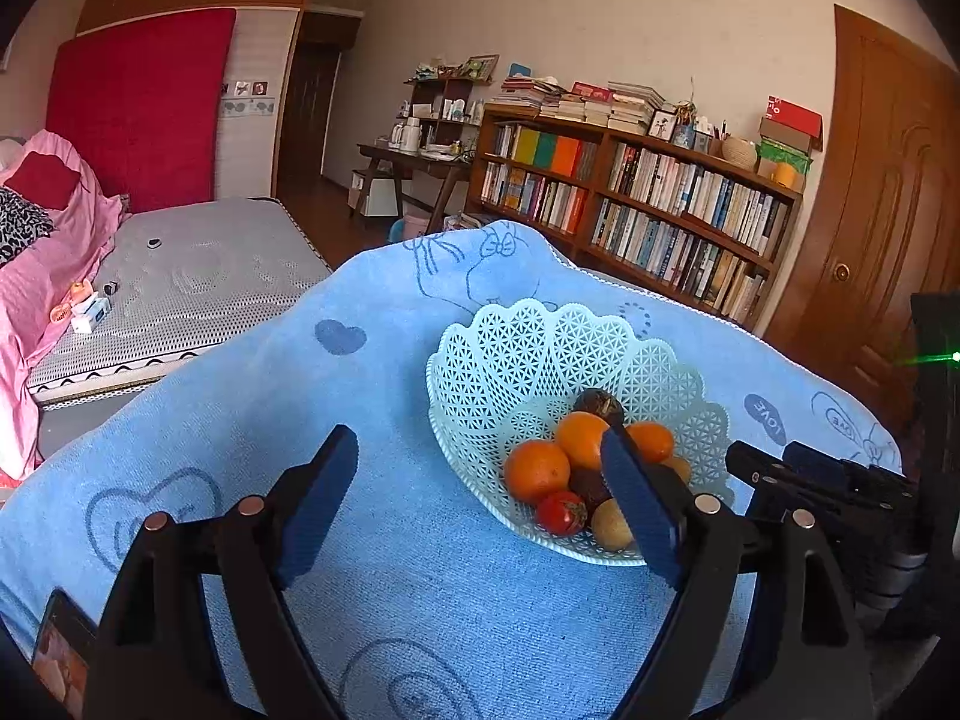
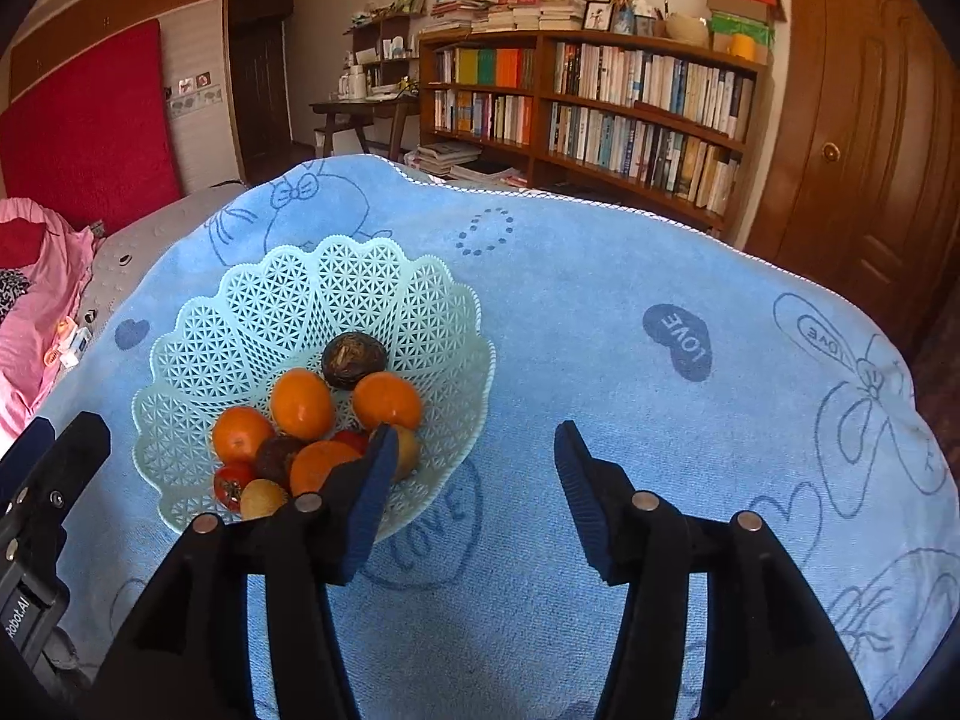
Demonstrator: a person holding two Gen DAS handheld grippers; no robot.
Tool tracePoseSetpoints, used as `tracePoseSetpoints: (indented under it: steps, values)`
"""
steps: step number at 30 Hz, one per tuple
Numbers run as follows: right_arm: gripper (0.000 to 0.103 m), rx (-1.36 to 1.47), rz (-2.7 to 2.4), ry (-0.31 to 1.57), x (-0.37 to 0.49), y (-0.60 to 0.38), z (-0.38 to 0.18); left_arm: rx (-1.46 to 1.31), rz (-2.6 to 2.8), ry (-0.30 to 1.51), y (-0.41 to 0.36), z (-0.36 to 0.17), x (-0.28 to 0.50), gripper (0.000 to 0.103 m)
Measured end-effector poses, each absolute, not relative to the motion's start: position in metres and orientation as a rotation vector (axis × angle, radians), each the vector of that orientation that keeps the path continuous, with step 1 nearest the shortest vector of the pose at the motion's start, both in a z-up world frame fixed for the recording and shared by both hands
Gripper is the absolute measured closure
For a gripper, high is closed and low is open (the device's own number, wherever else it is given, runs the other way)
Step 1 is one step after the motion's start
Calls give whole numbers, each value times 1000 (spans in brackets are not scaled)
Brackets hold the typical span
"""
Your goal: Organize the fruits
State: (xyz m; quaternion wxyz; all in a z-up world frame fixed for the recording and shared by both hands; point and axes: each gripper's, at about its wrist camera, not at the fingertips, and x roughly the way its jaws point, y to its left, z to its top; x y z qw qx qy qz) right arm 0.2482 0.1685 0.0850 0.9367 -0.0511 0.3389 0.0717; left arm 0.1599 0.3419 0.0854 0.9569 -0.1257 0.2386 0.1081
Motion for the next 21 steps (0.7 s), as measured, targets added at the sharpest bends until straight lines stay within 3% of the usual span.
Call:
tracePoseSetpoints:
  steps: [4,10,21]
  values:
    - [34,-167,99,635,234,169,88,-245,215,480,339,86,158,14]
    - [5,-277,27,511,204,174,92,-234,220,473,337,86,154,7]
    - [5,-358,22,497,174,185,87,-198,261,440,337,80,127,4]
